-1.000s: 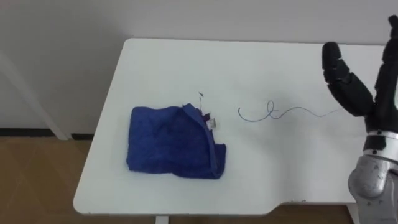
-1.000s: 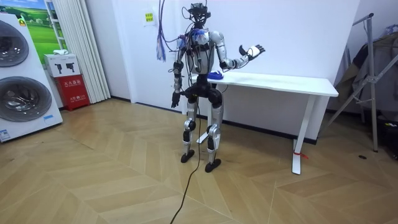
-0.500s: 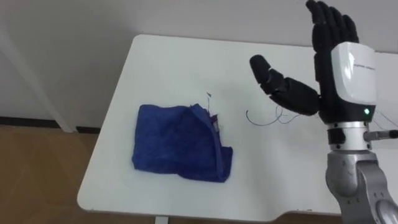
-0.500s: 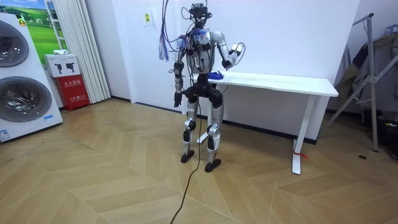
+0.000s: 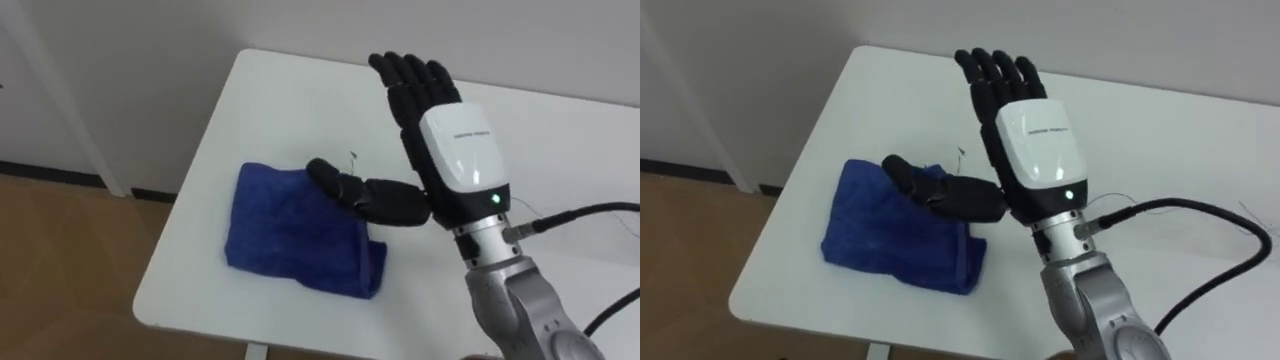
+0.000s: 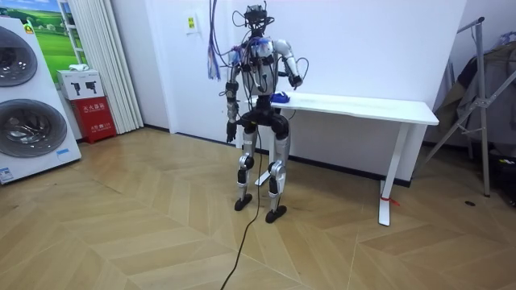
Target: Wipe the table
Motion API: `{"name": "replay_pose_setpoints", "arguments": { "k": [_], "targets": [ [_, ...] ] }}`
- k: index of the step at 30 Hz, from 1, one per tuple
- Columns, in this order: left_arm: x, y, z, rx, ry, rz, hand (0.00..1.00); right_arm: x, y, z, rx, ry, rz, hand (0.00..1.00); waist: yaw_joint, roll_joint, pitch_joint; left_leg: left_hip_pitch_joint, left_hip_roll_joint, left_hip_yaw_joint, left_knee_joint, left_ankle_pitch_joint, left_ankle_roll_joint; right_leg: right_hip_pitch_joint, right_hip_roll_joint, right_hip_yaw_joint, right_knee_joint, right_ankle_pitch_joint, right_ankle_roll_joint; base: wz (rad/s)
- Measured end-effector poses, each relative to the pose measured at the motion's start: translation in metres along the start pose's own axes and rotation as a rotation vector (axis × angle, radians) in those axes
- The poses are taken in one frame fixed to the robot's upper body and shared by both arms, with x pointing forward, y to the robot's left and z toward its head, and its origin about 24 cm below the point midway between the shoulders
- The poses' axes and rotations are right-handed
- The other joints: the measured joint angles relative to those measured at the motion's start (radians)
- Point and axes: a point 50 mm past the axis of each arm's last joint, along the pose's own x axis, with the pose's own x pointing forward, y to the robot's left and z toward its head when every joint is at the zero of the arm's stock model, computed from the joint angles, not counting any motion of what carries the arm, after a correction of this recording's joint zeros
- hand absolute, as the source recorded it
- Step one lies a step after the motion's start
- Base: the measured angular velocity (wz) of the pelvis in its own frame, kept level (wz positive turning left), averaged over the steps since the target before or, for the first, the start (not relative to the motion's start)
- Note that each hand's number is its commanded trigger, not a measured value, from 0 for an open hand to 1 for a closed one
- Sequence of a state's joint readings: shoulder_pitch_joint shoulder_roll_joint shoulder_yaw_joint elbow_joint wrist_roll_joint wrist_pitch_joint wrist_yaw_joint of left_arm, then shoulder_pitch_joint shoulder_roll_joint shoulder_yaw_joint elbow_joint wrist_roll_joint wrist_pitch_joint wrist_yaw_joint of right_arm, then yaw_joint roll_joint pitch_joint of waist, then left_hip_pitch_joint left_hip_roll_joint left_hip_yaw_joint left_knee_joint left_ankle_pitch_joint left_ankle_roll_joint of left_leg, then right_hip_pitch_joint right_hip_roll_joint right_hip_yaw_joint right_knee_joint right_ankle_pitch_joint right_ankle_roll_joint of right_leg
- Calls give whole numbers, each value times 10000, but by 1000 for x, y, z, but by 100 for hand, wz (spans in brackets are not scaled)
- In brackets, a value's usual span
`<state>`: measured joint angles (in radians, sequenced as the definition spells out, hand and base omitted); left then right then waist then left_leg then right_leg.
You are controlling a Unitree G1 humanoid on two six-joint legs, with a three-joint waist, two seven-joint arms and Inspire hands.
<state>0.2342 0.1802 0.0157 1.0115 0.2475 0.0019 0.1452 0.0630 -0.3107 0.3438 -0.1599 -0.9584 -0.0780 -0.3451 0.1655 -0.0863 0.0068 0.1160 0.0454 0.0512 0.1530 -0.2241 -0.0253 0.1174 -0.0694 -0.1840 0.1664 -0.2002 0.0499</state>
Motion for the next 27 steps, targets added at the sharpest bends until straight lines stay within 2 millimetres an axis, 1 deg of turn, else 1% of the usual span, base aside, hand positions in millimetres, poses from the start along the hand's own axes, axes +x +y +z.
{"name": "replay_pose_setpoints", "arguments": {
  "k": [2, 4, 6, 7, 10, 11, 13, 15, 16, 17, 19, 20, 23, 27],
  "targets": [
    [1, -1, 4, 68, -120, -29, 0, -2, 9, -2, -14, 98, 475, 0, 87, 62, 49, -8, -1, -27, -2, 0, 0, 27, 0, -41, -3, 0, 0, 5],
    [1, 0, 5, 70, -140, -7, 0, -4, 16, -3, -77, 135, 833, 0, 106, 98, 75, -10, -1, -77, -6, 0, 0, 27, -1, -90, -3, 0, 1, 6],
    [1, 0, 7, 65, -186, 11, 0, -6, 22, -6, -316, 181, 1238, 0, 146, 93, 79, -29, 0, -79, -10, 1, 0, 12, -1, -109, -23, -1, 1, 0],
    [2, 0, 8, 60, -217, 18, 0, -8, 28, -7, -481, 203, 1515, 0, 194, 121, 97, -35, -1, -77, -9, 1, 0, 8, -1, -109, -42, 0, 1, 0],
    [3, 1, 13, 37, -337, 57, 0, -14, 39, -6, -695, 102, 2197, 0, 304, 64, 57, -65, -3, -69, -9, 1, -1, 14, 0, -114, -142, 1, -2, 0],
    [3, 1, 15, 39, -386, 53, 0, -16, 43, -4, -723, 14, 2430, 0, 328, 92, 70, -71, -3, -86, -5, 1, 0, 24, 1, -135, -150, 1, -2, 0],
    [4, 2, 17, 34, -457, 68, 0, -19, 49, -2, -767, -102, 2804, 0, 344, 82, 55, -90, -3, -130, -5, 1, -1, 33, 1, -183, -152, 1, -2, 8],
    [4, 2, 19, 83, -525, 62, 0, -20, 52, 0, -860, -205, 3006, 0, 372, 98, 62, -111, -7, -169, -5, 1, -1, 32, 1, -203, -156, 1, -2, 7],
    [4, 3, 20, 73, -555, 67, 0, -21, 54, -2, -890, -168, 3121, 0, 377, 106, 46, -128, -14, -251, -5, 1, -1, 35, 0, -215, -156, 1, -2, 11],
    [5, 3, 21, 70, -584, 62, 0, -24, 57, -4, -950, -93, 3309, 0, 376, 104, 12, -158, -19, -278, -4, 1, -1, 33, 0, -241, -159, 1, -2, 12],
    [5, 3, 21, 69, -578, 24, 0, -26, 61, -7, -1025, 92, 3674, 0, 380, 116, -13, -153, -19, -283, -5, 1, -1, 36, -2, -266, -162, 1, -2, 5],
    [5, 3, 20, 70, -563, 15, 0, -29, 65, -9, -1044, 174, 3887, 0, 403, 130, -18, -160, -19, -328, -7, 1, 0, 48, -2, -347, -163, 1, -2, 4],
    [5, 3, 21, 58, -586, 15, 0, -39, 75, -15, -1102, 431, 4530, 0, 388, 169, -11, -180, -18, -333, -8, 1, -1, 48, -3, -390, -166, 1, -2, 3],
    [5, 3, 20, 10, -545, 127, 0, -45, 82, -16, -1162, 522, 4851, 0, 391, 206, -1, -190, -18, -335, -13, 1, -1, 37, -3, -397, -170, 1, -2, 0]
  ]
}}
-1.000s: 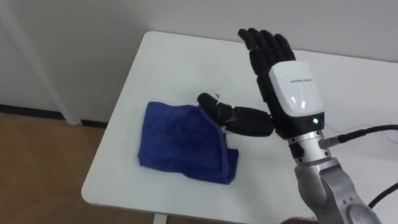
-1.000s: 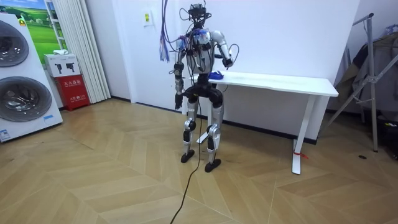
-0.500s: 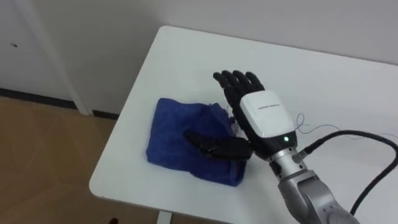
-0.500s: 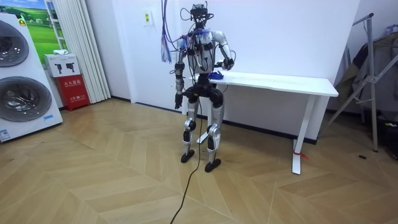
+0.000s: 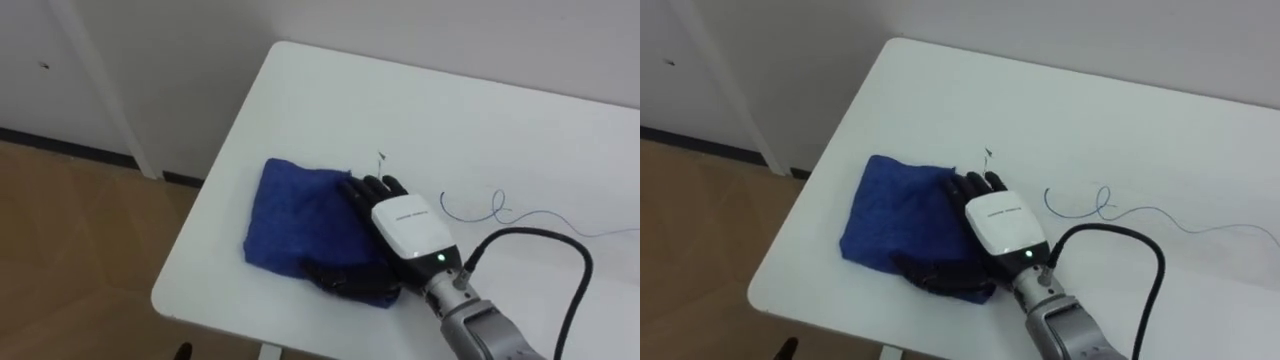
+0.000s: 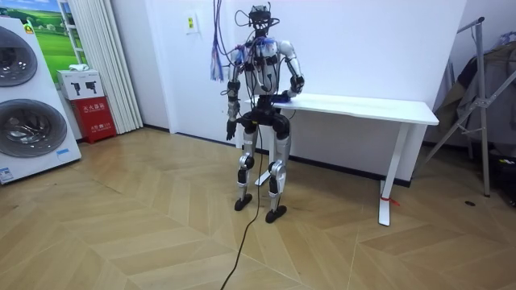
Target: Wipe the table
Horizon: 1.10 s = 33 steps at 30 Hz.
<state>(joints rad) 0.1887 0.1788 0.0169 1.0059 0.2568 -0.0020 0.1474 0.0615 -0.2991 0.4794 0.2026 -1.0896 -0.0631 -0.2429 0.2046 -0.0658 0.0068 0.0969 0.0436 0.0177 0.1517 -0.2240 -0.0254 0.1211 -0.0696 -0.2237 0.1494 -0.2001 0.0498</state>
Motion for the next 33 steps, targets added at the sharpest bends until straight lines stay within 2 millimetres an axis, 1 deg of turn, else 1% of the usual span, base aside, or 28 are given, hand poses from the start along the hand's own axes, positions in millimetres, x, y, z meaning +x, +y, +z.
{"name": "replay_pose_setpoints", "arguments": {
  "k": [8, 9, 10, 11, 15, 18, 24, 28, 33],
  "targets": [
    [0, -1, 1, -10, -61, -13, 0, 1, 3, 4, -251, -81, -163, 0, -22, 3, -18, 6, 0, -8, -1, 0, 0, -2, 3, -3, -5, 0, 0, 0],
    [0, -1, 1, -16, -65, -13, 0, 1, 3, 4, -268, -85, -164, 5, -22, 1, -19, 7, 0, -7, -1, 0, 0, -2, 3, -2, -5, 0, 0, 0],
    [0, -1, 1, -22, -71, -12, 0, 1, 3, 4, -265, -84, -163, 73, -22, 2, -19, 7, 0, -7, -1, 0, 0, -2, 3, -1, -5, 0, 0, 0],
    [0, -1, 1, -22, -73, -11, 0, 1, 3, 4, -265, -84, -163, 100, -23, -5, -23, 8, 0, -7, -1, 0, 0, -2, 4, -1, -5, 0, 0, 0],
    [0, -1, 2, -27, -103, -3, 0, 1, 2, 5, -242, -85, -322, 100, -43, -11, -34, 9, 0, -10, -1, 0, 0, 3, 3, -10, -8, 0, 0, 0],
    [0, 0, 3, -24, -151, 2, 0, 4, -3, 5, -151, -107, -834, 100, -51, -37, -58, 17, 0, -46, -1, 0, 0, 32, 2, -57, -16, 0, 0, 2],
    [0, -1, 4, -79, -266, -24, 0, 11, -14, 6, -215, -278, -1442, 100, -71, -39, -60, 19, -19, -213, 0, 0, 0, 126, -7, -279, -112, 0, 0, 10],
    [0, -2, 2, -136, -211, -42, 0, 12, -14, 6, -230, -290, -1460, 100, -64, -41, -59, 27, -25, -243, 5, 1, -1, 224, -7, -296, -140, 0, 0, 4],
    [-3, -3, -5, -114, -9, -61, 0, 8, -8, 3, 178, -12, -1339, 100, -87, -12, -46, 173, -55, -272, 4, 0, 0, 381, -33, -314, -143, 0, 1, 2]
  ]
}}
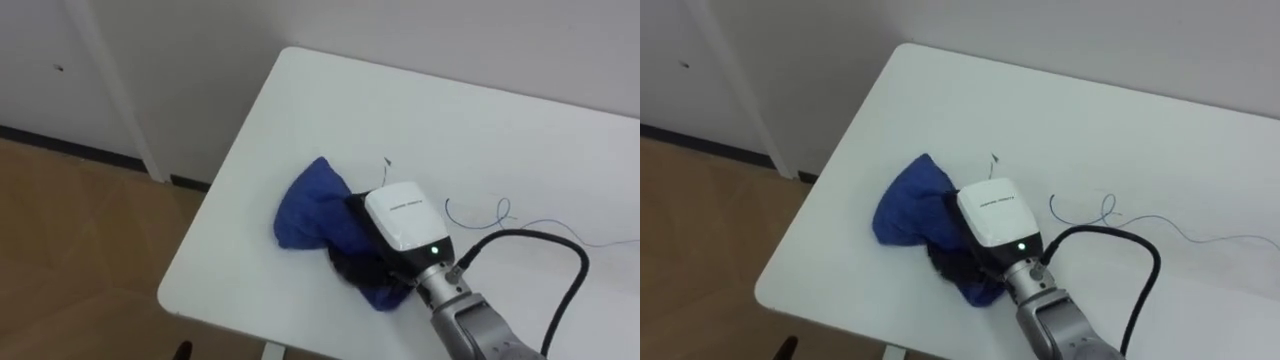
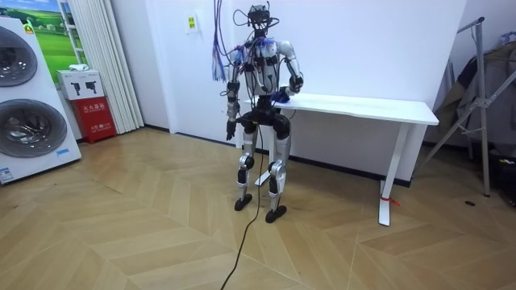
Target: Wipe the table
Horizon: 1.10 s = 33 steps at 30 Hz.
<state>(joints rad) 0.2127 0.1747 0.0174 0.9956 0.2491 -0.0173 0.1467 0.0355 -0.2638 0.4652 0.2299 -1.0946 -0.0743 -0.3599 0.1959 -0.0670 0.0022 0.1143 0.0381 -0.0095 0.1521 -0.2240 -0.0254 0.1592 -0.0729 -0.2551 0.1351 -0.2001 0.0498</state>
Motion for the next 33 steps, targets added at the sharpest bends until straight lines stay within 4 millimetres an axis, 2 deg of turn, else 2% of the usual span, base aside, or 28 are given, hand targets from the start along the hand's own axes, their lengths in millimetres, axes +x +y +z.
{"name": "replay_pose_setpoints", "arguments": {
  "k": [3, 4, 5, 7, 13, 15, 19, 21, 24, 25, 26, 28, 29, 33],
  "targets": [
    [-1, 0, 3, -28, -172, 59, 0, -1, 3, -3, 446, 345, -2, 100, -14, 32, 2, -6, -15, -74, 4, 0, 0, 61, -11, -89, 5, 1, 1, 8],
    [-1, 1, 4, 0, -198, 64, 0, 1, 4, -3, 674, 450, -6, 100, -17, 90, 27, 9, -22, -107, 12, 0, 0, 144, -12, -132, -6, 0, 1, 14],
    [-1, 1, 5, 41, -258, 91, 0, 1, 6, -3, 871, 630, 58, 100, -66, 127, 3, 13, -36, -212, 35, 0, 0, 210, -16, -216, -5, 0, 2, 17],
    [-1, 1, 7, 37, -346, 121, 0, 1, 6, -4, 1013, 752, 72, 100, -52, 170, 12, -1, -37, -237, 64, 1, 0, 226, -18, -223, -11, -1, 4, 9],
    [-3, -3, -2, 214, 169, 21, 0, 16, 3, -8, 1530, 1094, 435, 100, 18, 251, 28, -63, -32, -232, 188, 2, -3, 212, -15, -241, 1, -1, 4, 0],
    [-5, -4, -9, 260, 454, -52, 0, 22, 2, -16, 1768, 1330, 537, 100, 23, 273, 43, -95, -36, -241, 297, 3, -6, 233, -17, -256, 9, -1, 3, 3],
    [-10, -9, -19, 12, 772, -125, 0, 28, 0, -55, 2561, 2937, 357, 100, -28, 366, 80, -162, -116, -335, 378, 53, -1, 191, -112, -481, 21, -3, 7, 14],
    [-13, -9, -26, 21, 1018, -115, 0, 22, 0, -72, 2943, 3788, 54, 100, -42, 354, 63, -194, -164, -440, 367, 96, 10, 199, -156, -571, 37, -7, 13, 22],
    [-16, -3, -40, -259, 1487, 154, 0, 3, 6, -94, 3078, 4829, -142, 100, -361, 214, 1, -320, -235, -591, 394, 159, 28, 344, -222, -855, 7, -34, 58, 31],
    [-18, 0, -45, -408, 1633, 275, 0, -9, 7, -105, 3081, 5442, -320, 100, -539, 157, -37, -325, -294, -585, 439, 185, 46, 385, -287, -1034, 18, -61, 101, 38],
    [-18, 2, -47, -480, 1699, 361, 0, -22, 7, -118, 3055, 6130, -566, 100, -657, 146, -41, -314, -343, -559, 470, 202, 68, 445, -334, -1098, 19, -68, 115, 32],
    [-18, 6, -49, -503, 1756, 488, 0, -39, 8, -133, 3004, 6967, -821, 100, -724, 124, -53, -303, -371, -511, 487, 205, 74, 492, -364, -1088, 16, -48, 150, 4],
    [-19, 10, -53, -684, 1869, 685, 0, -51, 10, -142, 3006, 7456, -865, 100, -762, 75, -87, -283, -372, -485, 488, 205, 74, 511, -371, -1061, 14, -39, 164, -5],
    [-18, 22, -53, -1024, 1884, 1273, 0, -84, 17, -157, 2862, 8749, -1000, 100, -972, -57, -148, -163, -369, -495, 466, 201, 77, 639, -367, -1053, 33, -39, 165, -1]
  ]
}}
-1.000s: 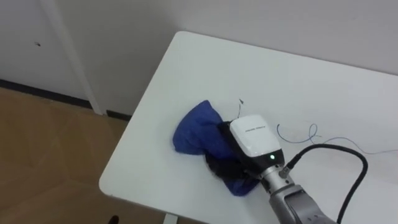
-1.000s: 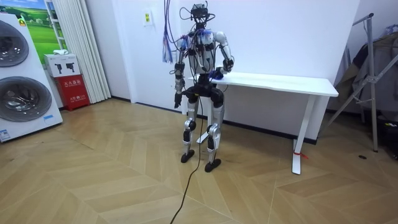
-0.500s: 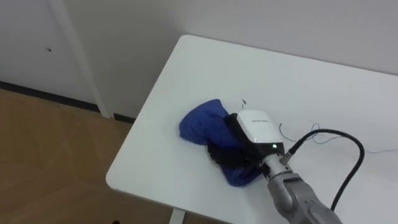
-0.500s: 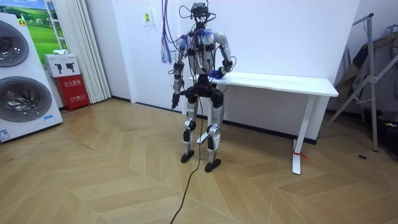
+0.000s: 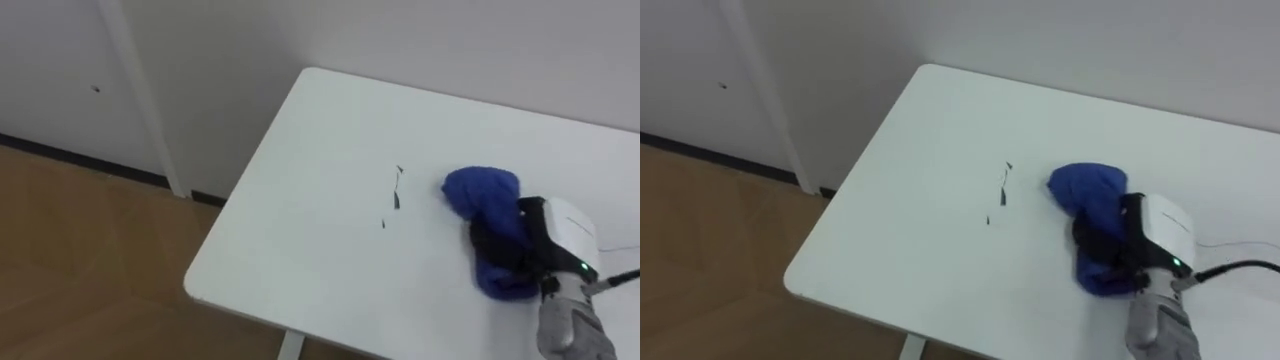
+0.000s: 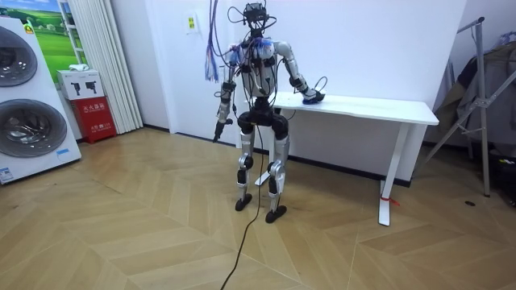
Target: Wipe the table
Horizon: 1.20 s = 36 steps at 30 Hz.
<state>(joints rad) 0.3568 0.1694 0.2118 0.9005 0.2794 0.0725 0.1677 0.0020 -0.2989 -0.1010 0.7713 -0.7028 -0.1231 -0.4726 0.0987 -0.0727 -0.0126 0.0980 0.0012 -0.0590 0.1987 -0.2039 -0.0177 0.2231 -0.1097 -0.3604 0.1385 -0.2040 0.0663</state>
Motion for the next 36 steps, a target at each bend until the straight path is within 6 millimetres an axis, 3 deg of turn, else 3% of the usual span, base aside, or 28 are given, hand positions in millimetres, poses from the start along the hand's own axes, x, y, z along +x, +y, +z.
{"name": "replay_pose_setpoints", "arguments": {
  "k": [4, 7, 10, 15, 16, 18, 20, 21, 22, 23, 25, 27, 28, 30, 31, 34, 36],
  "targets": [
    [1, 4, 3, -48, -76, 150, 0, -13, -4, -29, -193, 924, -495, 100, -232, 34, -16, 81, 21, 33, -11, -11, 10, 45, 17, 45, 25, 5, 3, -4],
    [1, 4, 8, -50, -308, 253, 0, -19, -5, -39, -332, 1252, -634, 100, -351, 90, -43, 161, 43, 36, -7, -9, 10, 64, 26, 100, 135, 5, 1, -4],
    [2, 4, 15, -12, -583, 328, 0, -18, -4, -38, -414, 1245, -586, 100, -363, 137, -62, 169, 71, 106, 18, -6, 10, 55, 31, 133, 153, 15, -15, -7],
    [-1, -9, 23, 528, -936, -126, 0, -7, -4, -16, -807, 961, -446, 100, -54, 198, -42, 296, 178, 435, -67, 0, 0, -47, 104, 479, 227, 46, -65, -23],
    [-1, -14, 25, 599, -1009, -259, 0, -3, -5, -5, -1121, 674, -229, 100, 141, 218, -33, 311, 238, 622, -112, 5, -10, -174, 130, 641, 361, 61, -91, -42],
    [-1, -19, 35, 701, -1237, -427, 0, 6, -5, 21, -1638, -169, 146, 100, 314, 124, 98, 277, 297, 773, -164, 36, -48, -344, 171, 758, 404, 109, -166, -38],
    [0, -24, 50, 839, -1657, -532, 0, 15, -2, 70, -2198, -1835, 639, 100, 619, 72, 199, 50, 384, 935, -179, 90, -83, -709, 227, 869, 487, 163, -244, -23],
    [0, -24, 54, 843, -1754, -533, 0, 16, -1, 83, -2350, -2306, 738, 100, 697, 22, 227, -31, 390, 926, -178, 108, -87, -789, 235, 865, 488, 168, -253, 4],
    [0, -24, 57, 864, -1816, -525, 0, 19, 0, 107, -2607, -3107, 889, 100, 829, -51, 307, -175, 391, 854, -175, 151, -98, -883, 252, 836, 477, 175, -264, 9],
    [0, -24, 59, 888, -1911, -526, 0, 23, -1, 125, -2649, -3634, 1025, 100, 959, -120, 305, -271, 391, 847, -170, 162, -102, -1008, 260, 851, 469, 177, -267, 11],
    [-1, -23, 57, 850, -1891, -499, 0, 28, -7, 139, -2659, -3988, 1064, 100, 1326, -158, 297, -342, 390, 838, -124, 163, -102, -1072, 250, 822, 458, 186, -254, 11],
    [-2, -20, 48, 866, -1695, -443, 0, 33, -7, 139, -2767, -3906, 1154, 100, 1416, -168, 289, -333, 362, 737, -107, 164, -99, -985, 218, 733, 445, 194, -241, 32],
    [-2, -18, 40, 939, -1459, -397, 0, 34, -4, 133, -2840, -3690, 1273, 100, 1410, -184, 278, -307, 324, 506, -111, 168, -93, -936, 193, 508, 450, 195, -239, 46],
    [-4, -14, 24, 1094, -1071, -389, 0, 35, -2, 122, -2485, -3419, 1356, 100, 1342, -155, 292, -182, 266, 317, -120, 168, -93, -688, 179, 498, 335, 194, -239, 36],
    [-5, -13, 16, 1102, -856, -484, 0, 35, -2, 115, -2290, -3295, 1361, 100, 1281, -179, 255, -149, 207, 284, -114, 167, -94, -555, 135, 460, 224, 180, -214, 27],
    [-6, -10, 10, 960, -663, -606, 0, 29, 1, 89, -1559, -2615, 1350, 100, 1030, -159, 257, -141, 132, 148, -119, 168, -93, -328, 77, 31, 106, 170, -195, 31],
    [-6, -9, 8, 920, -625, -571, 0, 27, 0, 73, -1153, -2193, 1272, 100, 883, -120, 185, -151, 82, 149, -116, 168, -91, -274, 37, 2, 123, 154, -169, 24]
  ]
}}
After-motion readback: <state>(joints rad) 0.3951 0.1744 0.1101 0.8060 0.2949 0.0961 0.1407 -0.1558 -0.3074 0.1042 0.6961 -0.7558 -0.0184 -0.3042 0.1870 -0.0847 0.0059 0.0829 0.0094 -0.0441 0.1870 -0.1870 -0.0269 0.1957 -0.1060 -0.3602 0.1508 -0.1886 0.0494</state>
